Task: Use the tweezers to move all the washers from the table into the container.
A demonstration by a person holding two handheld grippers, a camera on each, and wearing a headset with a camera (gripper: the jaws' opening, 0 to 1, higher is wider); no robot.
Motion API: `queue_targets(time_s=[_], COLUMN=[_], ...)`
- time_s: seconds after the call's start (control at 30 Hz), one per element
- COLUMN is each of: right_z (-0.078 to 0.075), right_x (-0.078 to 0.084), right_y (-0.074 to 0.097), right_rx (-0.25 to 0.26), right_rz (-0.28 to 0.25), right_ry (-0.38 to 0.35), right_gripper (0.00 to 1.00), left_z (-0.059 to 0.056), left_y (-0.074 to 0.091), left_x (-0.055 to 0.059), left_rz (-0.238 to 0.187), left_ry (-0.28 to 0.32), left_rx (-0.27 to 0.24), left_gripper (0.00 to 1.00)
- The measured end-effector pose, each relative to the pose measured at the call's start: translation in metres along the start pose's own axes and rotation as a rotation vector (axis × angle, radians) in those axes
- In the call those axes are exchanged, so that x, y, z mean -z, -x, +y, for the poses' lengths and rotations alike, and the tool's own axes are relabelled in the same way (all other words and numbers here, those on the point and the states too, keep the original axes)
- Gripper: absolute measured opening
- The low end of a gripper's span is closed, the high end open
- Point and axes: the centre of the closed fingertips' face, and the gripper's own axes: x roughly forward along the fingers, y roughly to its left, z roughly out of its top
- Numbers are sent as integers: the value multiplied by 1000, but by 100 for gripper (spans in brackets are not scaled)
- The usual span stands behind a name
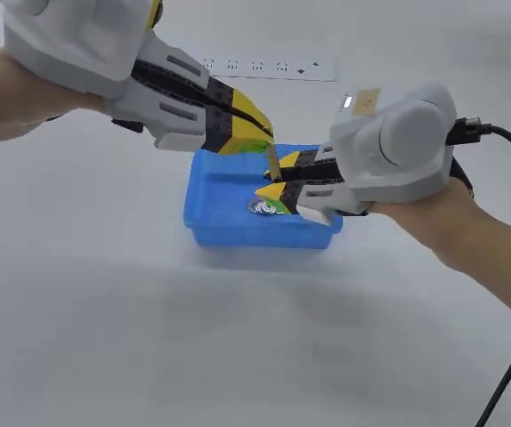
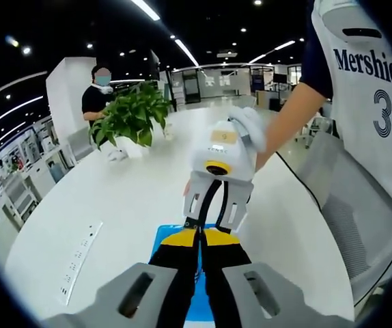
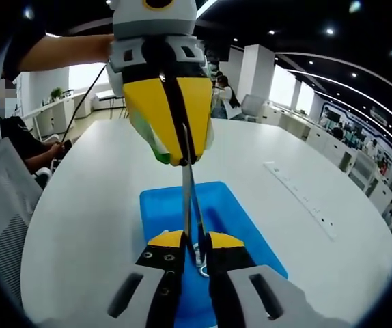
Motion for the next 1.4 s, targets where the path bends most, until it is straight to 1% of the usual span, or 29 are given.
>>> queue_targets(time_s=[0.07, 0.13, 0.33, 0.47, 0.57, 0.63, 0.67, 0.73, 0.8, 0.9, 1.0, 1.1, 1.2, 1.3, 1.37, 1.4], right_z=[2, 7, 22, 35, 47, 57, 62, 70, 79, 92, 99, 106, 112, 114, 114, 114], right_x=[-3, -7, -18, -23, -23, -20, -18, -15, -10, 1, 11, 19, 29, 35, 39, 40], right_y=[3, 7, 22, 32, 39, 43, 46, 48, 51, 51, 51, 52, 52, 51, 49, 49], right_rx=[-2, -9, -31, -51, -67, -81, -90, -103, -121, -153, -174, -199, -223, -233, -235, -236], right_rz=[-3, -6, -8, -5, 12, 29, 38, 53, 78, 122, 152, 181, 217, 246, 258, 262], right_ry=[5, 9, 28, 49, 64, 75, 79, 82, 93, 96, 91, 94, 101, 112, 113, 115], right_gripper=[12, 11, 9, 9, 9, 9, 9, 9, 9, 9, 8, 8, 8, 8, 8, 8], left_z=[-1, -6, -20, -34, -48, -57, -64, -72, -84, -96, -104, -112, -116, -120, -120, -120], left_y=[3, 7, 20, 28, 31, 33, 33, 33, 32, 28, 23, 17, 13, 7, 5, 3], left_x=[-4, -9, -20, -26, -25, -21, -18, -13, -6, 1, 10, 17, 26, 36, 39, 44], left_rz=[-4, -12, -32, -34, -27, -15, -8, 0, 11, 10, 16, 9, 25, 46, 53, 67], left_ry=[-3, -11, -26, -33, -32, -27, -22, -15, 2, 27, 49, 79, 94, 108, 111, 120], left_rx=[-4, 1, 11, 20, 29, 34, 40, 43, 53, 65, 69, 77, 83, 90, 89, 94], left_gripper=[5, 5, 5, 5, 5, 5, 5, 5, 5, 5, 5, 5, 5, 5, 5, 5])
